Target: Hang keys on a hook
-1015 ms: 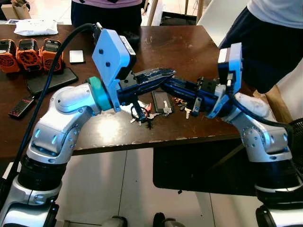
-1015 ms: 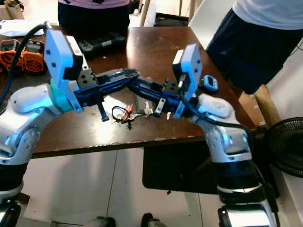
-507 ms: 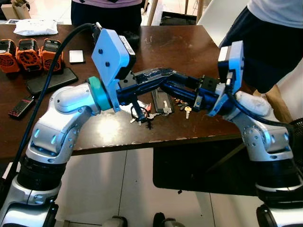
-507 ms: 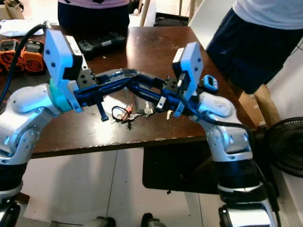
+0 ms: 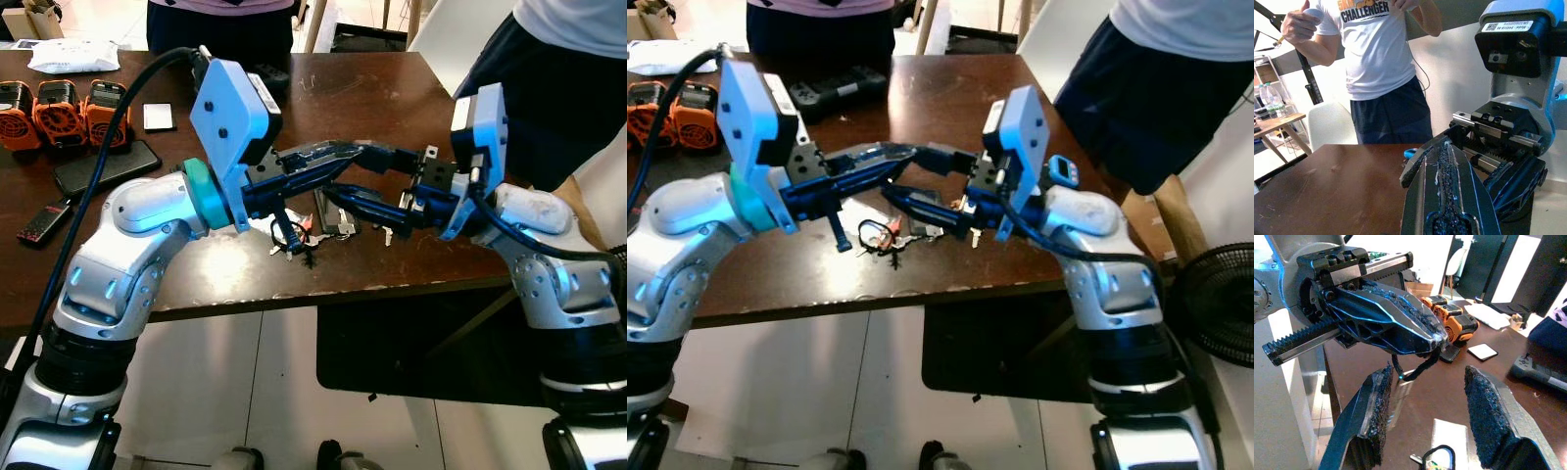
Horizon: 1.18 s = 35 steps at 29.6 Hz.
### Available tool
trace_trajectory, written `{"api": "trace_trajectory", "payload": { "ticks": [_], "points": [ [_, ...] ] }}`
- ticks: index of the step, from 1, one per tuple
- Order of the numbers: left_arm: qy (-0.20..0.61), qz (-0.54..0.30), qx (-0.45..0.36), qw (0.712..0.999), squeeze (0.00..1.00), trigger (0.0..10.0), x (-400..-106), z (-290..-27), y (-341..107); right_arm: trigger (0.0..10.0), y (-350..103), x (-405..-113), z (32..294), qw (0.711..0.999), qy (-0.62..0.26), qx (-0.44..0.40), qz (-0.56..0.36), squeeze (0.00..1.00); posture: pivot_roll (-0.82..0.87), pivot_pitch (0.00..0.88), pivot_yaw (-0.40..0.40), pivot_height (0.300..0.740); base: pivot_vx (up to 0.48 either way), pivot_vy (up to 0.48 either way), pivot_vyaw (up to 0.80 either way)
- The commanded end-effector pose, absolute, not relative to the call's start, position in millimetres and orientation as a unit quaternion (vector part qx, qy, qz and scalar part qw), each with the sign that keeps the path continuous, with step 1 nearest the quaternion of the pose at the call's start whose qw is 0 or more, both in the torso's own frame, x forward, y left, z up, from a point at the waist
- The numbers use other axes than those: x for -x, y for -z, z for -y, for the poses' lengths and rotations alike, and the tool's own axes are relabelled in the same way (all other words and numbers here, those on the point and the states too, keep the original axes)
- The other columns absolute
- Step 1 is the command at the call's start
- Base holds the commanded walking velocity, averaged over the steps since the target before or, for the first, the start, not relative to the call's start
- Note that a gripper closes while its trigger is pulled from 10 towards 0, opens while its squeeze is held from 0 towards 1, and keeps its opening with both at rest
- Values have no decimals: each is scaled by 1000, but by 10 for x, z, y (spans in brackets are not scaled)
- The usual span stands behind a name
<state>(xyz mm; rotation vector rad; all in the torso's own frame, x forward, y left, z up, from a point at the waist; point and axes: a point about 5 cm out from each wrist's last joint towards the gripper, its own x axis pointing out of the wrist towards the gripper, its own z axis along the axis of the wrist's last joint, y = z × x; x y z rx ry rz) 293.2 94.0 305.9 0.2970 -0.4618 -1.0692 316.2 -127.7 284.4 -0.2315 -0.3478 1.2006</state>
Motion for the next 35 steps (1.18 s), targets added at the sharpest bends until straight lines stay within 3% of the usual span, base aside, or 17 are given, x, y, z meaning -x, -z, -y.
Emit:
{"api": "trace_trajectory", "payload": {
  "ticks": [1, 13, 35],
  "points": [
    [511, 219, -140, 819, 0, 10000, -2896, -915, -3067, 10000, -2843, -3170, 1285, 803, -562, 119, 158, 0, 90, 87, 9, 740, 0, 0, 0],
    [511, 220, -139, 819, 0, 10000, -2893, -912, -3070, 10000, -2828, -3124, 1251, 772, -609, 123, 135, 0, 93, 85, 8, 740, 0, 0, 0],
    [510, 221, -135, 820, 0, 10000, -2862, -908, -3074, 10000, -2868, -3205, 1169, 768, -613, 111, 148, 0, 102, 95, 6, 740, 0, 0, 0]
  ]
}}
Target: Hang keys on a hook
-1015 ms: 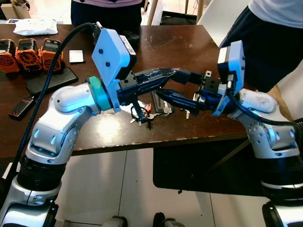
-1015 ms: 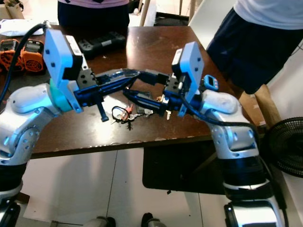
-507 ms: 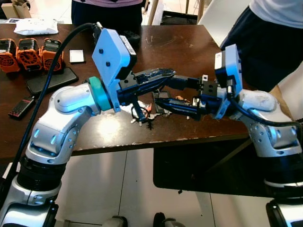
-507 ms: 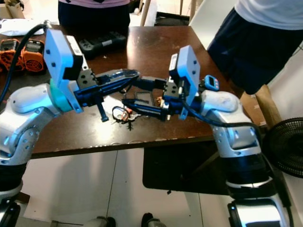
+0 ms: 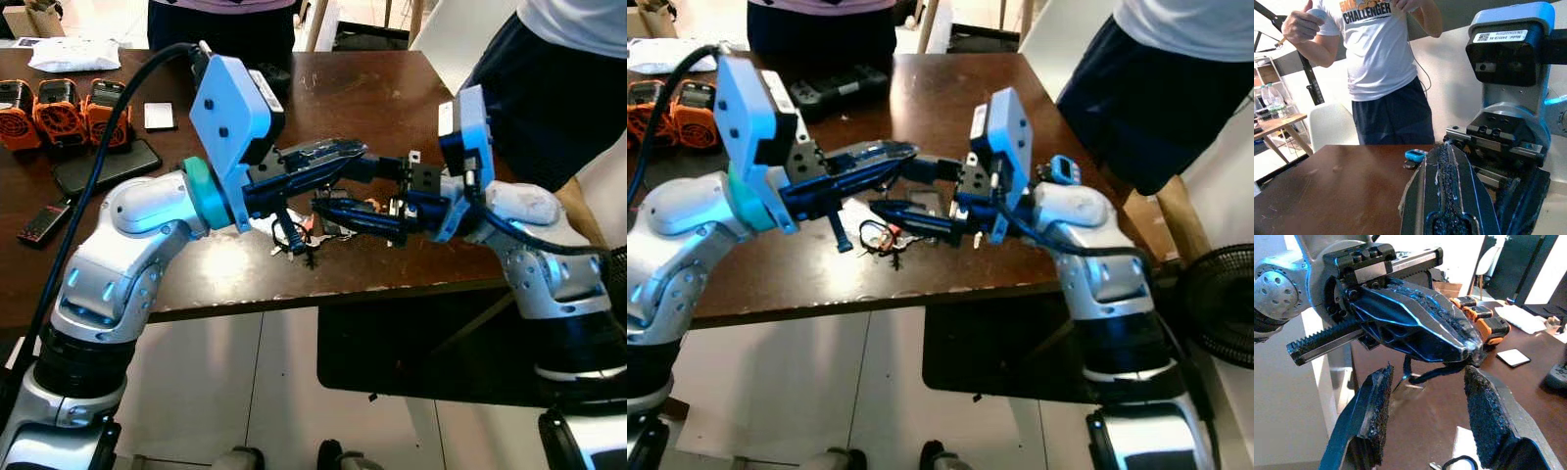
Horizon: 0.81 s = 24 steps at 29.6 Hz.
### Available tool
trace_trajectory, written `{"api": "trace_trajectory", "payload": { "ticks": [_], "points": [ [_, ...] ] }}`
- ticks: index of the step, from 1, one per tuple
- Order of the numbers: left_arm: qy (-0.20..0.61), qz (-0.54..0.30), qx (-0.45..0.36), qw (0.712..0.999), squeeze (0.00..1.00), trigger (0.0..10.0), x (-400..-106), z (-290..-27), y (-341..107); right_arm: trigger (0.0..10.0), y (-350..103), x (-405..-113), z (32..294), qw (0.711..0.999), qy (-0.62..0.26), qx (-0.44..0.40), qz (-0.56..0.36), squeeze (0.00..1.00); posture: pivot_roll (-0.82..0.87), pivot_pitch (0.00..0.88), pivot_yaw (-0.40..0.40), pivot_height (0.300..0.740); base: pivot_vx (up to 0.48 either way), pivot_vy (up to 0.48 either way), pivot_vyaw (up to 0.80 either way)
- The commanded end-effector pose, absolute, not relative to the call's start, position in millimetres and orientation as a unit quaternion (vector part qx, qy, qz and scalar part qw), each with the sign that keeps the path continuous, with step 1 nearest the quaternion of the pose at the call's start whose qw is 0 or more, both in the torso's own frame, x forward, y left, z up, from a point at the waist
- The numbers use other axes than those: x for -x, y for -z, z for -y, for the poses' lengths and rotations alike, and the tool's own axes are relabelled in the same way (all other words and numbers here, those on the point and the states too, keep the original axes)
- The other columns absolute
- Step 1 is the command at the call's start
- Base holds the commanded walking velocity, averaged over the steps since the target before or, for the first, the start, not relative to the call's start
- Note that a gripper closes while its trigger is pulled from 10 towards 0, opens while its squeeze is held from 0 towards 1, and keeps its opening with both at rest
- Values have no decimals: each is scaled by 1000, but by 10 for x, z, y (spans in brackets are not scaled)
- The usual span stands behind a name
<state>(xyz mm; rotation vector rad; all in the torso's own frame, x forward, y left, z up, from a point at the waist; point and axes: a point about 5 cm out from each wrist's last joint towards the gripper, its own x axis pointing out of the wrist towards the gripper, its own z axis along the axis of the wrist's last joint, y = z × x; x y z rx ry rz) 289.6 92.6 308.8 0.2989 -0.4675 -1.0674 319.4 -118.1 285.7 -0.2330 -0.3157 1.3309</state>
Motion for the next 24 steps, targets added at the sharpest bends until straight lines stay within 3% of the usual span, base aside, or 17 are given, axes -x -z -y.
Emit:
{"api": "trace_trajectory", "payload": {
  "ticks": [1, 2, 3, 24],
  "points": [
    [510, 221, -135, 820, 0, 10000, -2862, -907, -3075, 3137, -2866, -3210, 1168, 769, -612, 112, 147, 0, 102, 95, 6, 740, 0, 0, 0],
    [510, 221, -135, 820, 0, 10000, -2859, -905, -3074, 3137, -2857, -3215, 1168, 770, -611, 113, 145, 0, 101, 93, 5, 740, 0, 0, 0],
    [510, 222, -135, 820, 0, 10000, -2857, -904, -3073, 0, -2851, -3216, 1168, 770, -612, 112, 143, 0, 101, 93, 5, 740, 0, 0, 0],
    [512, 223, -135, 819, 0, 10000, -2841, -885, -3067, 0, -2827, -3194, 1147, 766, -617, 109, 143, 0, 97, 87, 0, 740, 0, 0, 0]
  ]
}}
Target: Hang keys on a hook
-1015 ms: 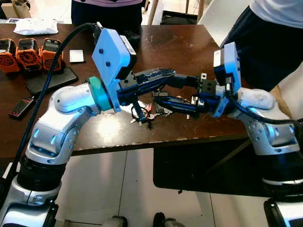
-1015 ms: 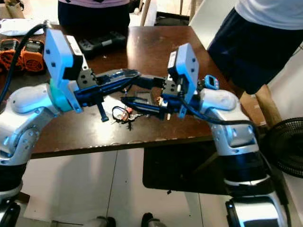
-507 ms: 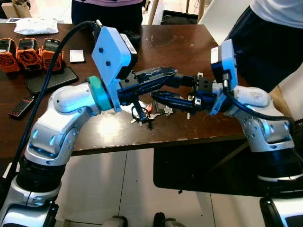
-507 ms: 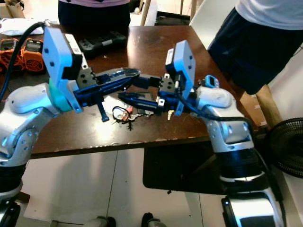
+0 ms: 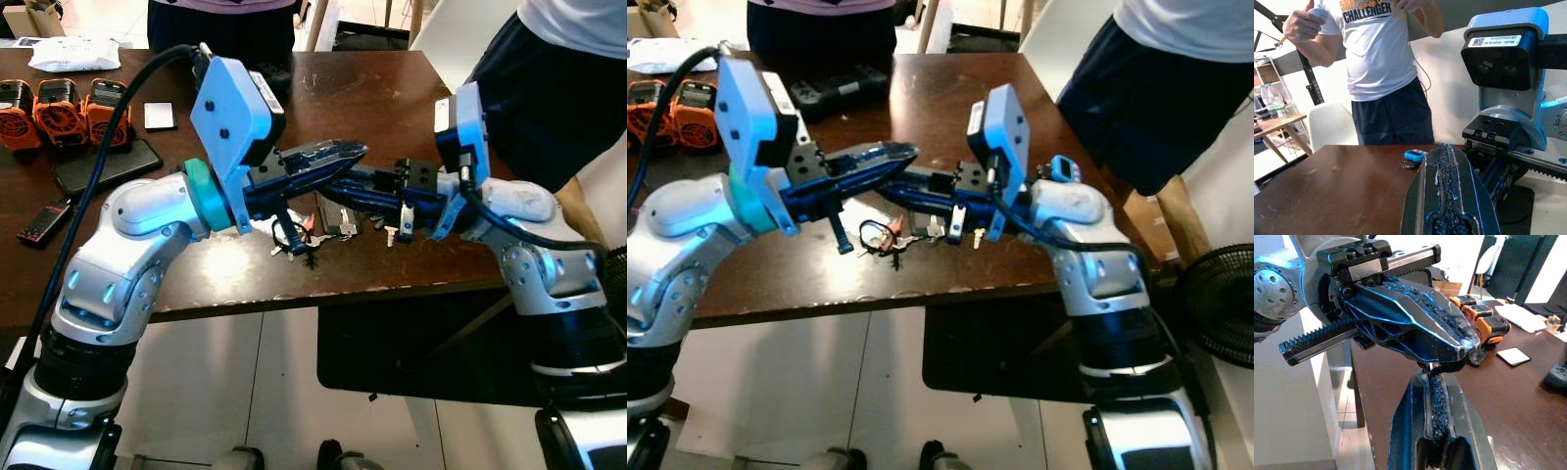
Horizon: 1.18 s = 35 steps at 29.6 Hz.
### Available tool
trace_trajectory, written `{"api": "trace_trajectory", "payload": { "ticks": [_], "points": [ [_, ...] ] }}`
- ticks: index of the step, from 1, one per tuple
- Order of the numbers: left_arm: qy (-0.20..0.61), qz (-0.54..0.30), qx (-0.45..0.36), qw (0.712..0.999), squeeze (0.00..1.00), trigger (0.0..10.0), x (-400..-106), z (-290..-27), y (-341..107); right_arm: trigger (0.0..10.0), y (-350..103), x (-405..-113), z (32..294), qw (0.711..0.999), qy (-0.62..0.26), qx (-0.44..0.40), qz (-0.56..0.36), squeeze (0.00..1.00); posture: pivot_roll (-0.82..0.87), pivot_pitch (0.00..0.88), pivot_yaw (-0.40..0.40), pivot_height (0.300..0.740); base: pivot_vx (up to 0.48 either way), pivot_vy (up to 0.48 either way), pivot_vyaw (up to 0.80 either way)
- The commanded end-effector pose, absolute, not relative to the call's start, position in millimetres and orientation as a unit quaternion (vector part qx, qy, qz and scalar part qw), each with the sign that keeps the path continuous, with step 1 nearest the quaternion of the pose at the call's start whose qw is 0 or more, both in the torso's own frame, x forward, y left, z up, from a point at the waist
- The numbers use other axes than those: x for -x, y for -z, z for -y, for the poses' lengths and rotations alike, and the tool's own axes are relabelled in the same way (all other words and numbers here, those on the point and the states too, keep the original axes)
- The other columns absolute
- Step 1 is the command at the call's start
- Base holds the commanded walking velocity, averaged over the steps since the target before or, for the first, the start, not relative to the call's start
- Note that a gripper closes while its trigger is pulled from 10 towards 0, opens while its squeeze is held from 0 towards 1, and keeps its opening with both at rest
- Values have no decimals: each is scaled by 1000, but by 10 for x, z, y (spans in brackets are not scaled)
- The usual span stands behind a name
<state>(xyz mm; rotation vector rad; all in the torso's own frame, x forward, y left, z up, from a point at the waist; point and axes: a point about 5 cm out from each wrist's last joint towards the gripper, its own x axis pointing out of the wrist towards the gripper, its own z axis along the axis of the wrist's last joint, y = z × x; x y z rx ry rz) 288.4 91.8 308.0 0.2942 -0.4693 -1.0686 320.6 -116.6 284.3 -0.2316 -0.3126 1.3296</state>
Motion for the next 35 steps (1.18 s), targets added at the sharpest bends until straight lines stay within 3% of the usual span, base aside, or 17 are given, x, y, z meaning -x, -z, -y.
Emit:
{"api": "trace_trajectory", "payload": {
  "ticks": [1, 11, 15, 16, 18, 19, 26, 31, 35],
  "points": [
    [511, 224, -134, 819, 0, 10000, -2841, -886, -3069, 0, -2829, -3195, 1145, 766, -617, 109, 143, 0, 97, 89, 1, 740, 0, 0, 0],
    [508, 225, -135, 820, 0, 10000, -2851, -900, -3083, 0, -2837, -3195, 1130, 767, -616, 103, 148, 0, 99, 96, 4, 740, 0, 0, 0],
    [485, 223, -121, 837, 0, 10000, -2914, -957, -3084, 0, -2820, -3196, 1125, 769, -614, 97, 149, 0, 103, 94, 5, 740, 0, 0, 0],
    [472, 223, -117, 845, 443, 10000, -2944, -983, -3085, 0, -2814, -3194, 1123, 769, -614, 95, 148, 0, 104, 96, 5, 740, 0, 0, 0],
    [458, 223, -113, 853, 443, 10000, -2975, -1011, -3086, 0, -2807, -3192, 1120, 770, -614, 93, 148, 0, 104, 96, 5, 740, 0, 0, 0],
    [448, 224, -108, 859, 1000, 10000, -3001, -1041, -3089, 0, -2798, -3188, 1118, 770, -614, 92, 148, 0, 103, 97, 4, 740, 0, 0, 0],
    [426, 227, -97, 871, 1000, 10000, -3053, -1096, -3102, 0, -2784, -3179, 1116, 770, -614, 90, 146, 0, 103, 97, 4, 740, 0, 0, 0],
    [334, 223, -75, 913, 1000, 10000, -3251, -1324, -3062, 0, -2738, -3147, 1117, 772, -615, 83, 142, 0, 100, 95, 4, 740, 0, 0, 0],
    [290, 216, -69, 929, 1000, 10000, -3333, -1432, -3008, 0, -2721, -3135, 1120, 774, -612, 77, 141, 0, 100, 95, 4, 740, 0, 0, 0]
  ]
}}
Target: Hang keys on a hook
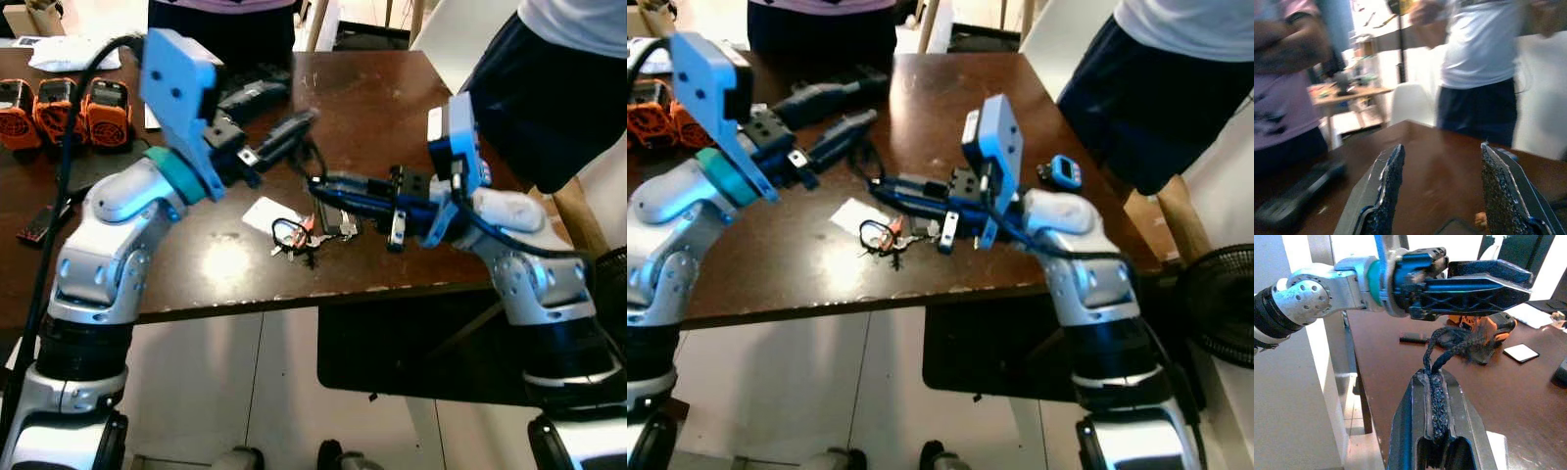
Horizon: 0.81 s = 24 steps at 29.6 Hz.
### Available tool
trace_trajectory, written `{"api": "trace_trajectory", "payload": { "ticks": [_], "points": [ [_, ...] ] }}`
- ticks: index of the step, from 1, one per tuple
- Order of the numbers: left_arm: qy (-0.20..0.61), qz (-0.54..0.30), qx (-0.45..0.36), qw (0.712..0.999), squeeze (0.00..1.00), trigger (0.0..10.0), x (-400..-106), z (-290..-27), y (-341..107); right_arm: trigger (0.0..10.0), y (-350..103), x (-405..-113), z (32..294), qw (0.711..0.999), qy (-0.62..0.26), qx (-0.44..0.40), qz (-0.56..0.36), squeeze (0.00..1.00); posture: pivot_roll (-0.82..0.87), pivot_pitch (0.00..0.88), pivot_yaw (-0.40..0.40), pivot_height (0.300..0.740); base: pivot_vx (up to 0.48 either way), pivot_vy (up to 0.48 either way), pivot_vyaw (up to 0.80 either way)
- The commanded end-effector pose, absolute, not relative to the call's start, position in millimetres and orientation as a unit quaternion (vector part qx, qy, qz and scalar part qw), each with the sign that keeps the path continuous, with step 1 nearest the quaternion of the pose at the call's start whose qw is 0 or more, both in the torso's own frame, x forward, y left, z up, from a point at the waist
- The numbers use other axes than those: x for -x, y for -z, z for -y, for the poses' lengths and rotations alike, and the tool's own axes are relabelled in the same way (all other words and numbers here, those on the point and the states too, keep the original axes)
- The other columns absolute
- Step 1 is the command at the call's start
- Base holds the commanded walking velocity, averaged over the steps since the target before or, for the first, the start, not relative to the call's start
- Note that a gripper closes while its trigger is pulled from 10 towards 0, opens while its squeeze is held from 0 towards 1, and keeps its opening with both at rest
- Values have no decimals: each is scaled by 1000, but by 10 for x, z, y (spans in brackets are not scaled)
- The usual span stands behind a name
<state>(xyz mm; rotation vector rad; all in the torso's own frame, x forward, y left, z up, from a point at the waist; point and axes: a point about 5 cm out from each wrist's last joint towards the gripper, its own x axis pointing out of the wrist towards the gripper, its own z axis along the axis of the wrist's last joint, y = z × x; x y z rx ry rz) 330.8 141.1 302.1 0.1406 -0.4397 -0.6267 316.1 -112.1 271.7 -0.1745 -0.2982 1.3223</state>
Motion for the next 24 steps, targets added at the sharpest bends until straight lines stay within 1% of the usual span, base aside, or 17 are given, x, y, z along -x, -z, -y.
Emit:
{"api": "trace_trajectory", "payload": {
  "ticks": [1, 2, 4, 6, 7, 9, 11, 12, 13, 14, 15, 16, 19, 20, 21, 22, 24],
  "points": [
    [290, 216, -69, 929, 1000, 10000, -3333, -1432, -3008, 0, -2721, -3135, 1120, 774, -612, 77, 141, 0, 100, 95, 4, 740, 0, 0, 0],
    [262, 215, -62, 939, 1000, 10000, -3380, -1502, -2985, 0, -2715, -3130, 1114, 776, -611, 66, 145, 0, 96, 95, 4, 740, 0, 0, 0],
    [262, 215, -62, 939, 1000, 10000, -3380, -1502, -2985, 0, -2715, -3130, 1114, 776, -611, 66, 145, 0, 96, 95, 4, 740, 0, 0, 0],
    [197, 201, -44, 959, 1000, 10000, -3481, -1680, -2882, 0, -2689, -3124, 1086, 782, -604, 39, 150, 0, 94, 95, 4, 740, 0, 0, 0],
    [197, 201, -44, 959, 1000, 10000, -3481, -1680, -2882, 0, -2689, -3124, 1086, 782, -604, 39, 150, 0, 94, 95, 4, 740, 0, 0, 0],
    [136, 172, -34, 975, 1000, 10000, -3551, -1862, -2690, 0, -2662, -3103, 1047, 784, -601, 7, 158, 0, 95, 94, 6, 740, 0, 0, 0],
    [136, 172, -34, 975, 1000, 10000, -3551, -1862, -2690, 0, -2662, -3103, 1047, 784, -601, 7, 158, 0, 95, 94, 6, 740, 0, 0, 0],
    [103, 143, -34, 984, 1000, 10000, -3576, -1979, -2506, 0, -2633, -3095, 1023, 786, -598, -2, 161, 0, 95, 93, 6, 740, 0, 0, 0],
    [78, 116, -38, 989, 1000, 10000, -3584, -2076, -2314, 627, -2610, -3086, 1003, 787, -595, -10, 162, 0, 98, 93, 8, 740, 0, 0, 800],
    [78, 116, -38, 989, 1000, 10000, -3584, -2076, -2314, 627, -2610, -3086, 1003, 787, -595, -10, 162, 0, 98, 93, 8, 740, 0, 0, 800],
    [70, 87, -36, 993, 0, 10000, -3556, -2150, -2074, 4745, -2585, -3081, 989, 788, -594, -17, 160, 0, 96, 92, 8, 740, 0, 0, 800],
    [80, 54, -22, 995, 0, 10000, -3490, -2191, -1795, 4314, -2553, -3079, 983, 791, -591, -26, 156, 0, 98, 92, 7, 740, 0, 0, 800],
    [80, 54, -22, 995, 0, 10000, -3490, -2191, -1795, 4314, -2553, -3079, 983, 791, -591, -26, 156, 0, 98, 92, 7, 740, 0, 0, 800],
    [112, 33, 0, 993, 0, 10000, -3393, -2179, -1549, 10000, -2521, -3077, 983, 794, -588, -33, 151, 0, 98, 89, 8, 740, 0, 0, 800],
    [167, 4, 26, 986, 0, 10000, -3240, -2120, -1281, 10000, -2484, -3080, 986, 798, -584, -38, 146, 0, 99, 87, 6, 740, 0, 0, 800],
    [167, 4, 26, 986, 0, 10000, -3240, -2120, -1281, 10000, -2484, -3080, 986, 798, -584, -38, 146, 0, 99, 87, 6, 740, 0, 0, 800],
    [271, -35, 48, 961, 0, 10000, -2950, -1972, -965, 10000, -2441, -3087, 998, 803, -578, -44, 139, 0, 102, 81, 6, 740, 0, 0, 800]
  ]
}}
